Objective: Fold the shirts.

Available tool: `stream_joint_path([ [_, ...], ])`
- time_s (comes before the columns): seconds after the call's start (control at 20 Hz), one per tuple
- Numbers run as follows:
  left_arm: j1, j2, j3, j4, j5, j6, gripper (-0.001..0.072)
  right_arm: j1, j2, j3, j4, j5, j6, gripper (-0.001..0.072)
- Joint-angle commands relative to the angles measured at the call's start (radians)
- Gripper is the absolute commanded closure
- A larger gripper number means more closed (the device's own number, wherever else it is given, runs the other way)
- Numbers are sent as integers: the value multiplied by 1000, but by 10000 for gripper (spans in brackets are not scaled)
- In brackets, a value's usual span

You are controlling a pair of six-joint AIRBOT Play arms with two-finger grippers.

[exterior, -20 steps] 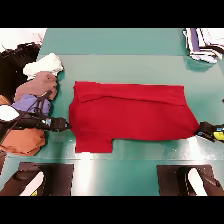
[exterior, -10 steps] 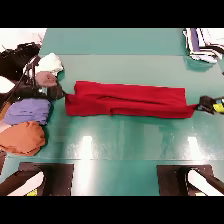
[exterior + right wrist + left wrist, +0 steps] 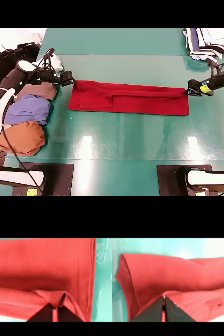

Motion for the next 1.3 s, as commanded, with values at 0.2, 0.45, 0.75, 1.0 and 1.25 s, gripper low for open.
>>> stream_joint_path([
  [0.2, 2, -48, 80, -21, -100, -48, 270, -61, -103, 108, 93, 97, -106, 319],
  [0.45, 0, -48, 101, -29, -225, -42, 681, -254, -94, -25, 150, 153, -161, 166],
  [0.75, -143, -48, 102, -29, -147, -80, 682, -355, -199, -139, 344, 124, -260, 141],
  [1.0, -246, -49, 102, 3, -85, -161, 682, -262, -278, -88, 394, 105, -300, 310],
  [1.25, -327, -62, 102, 61, -7, -205, 682, -171, -259, 20, 397, 163, -316, 698],
])
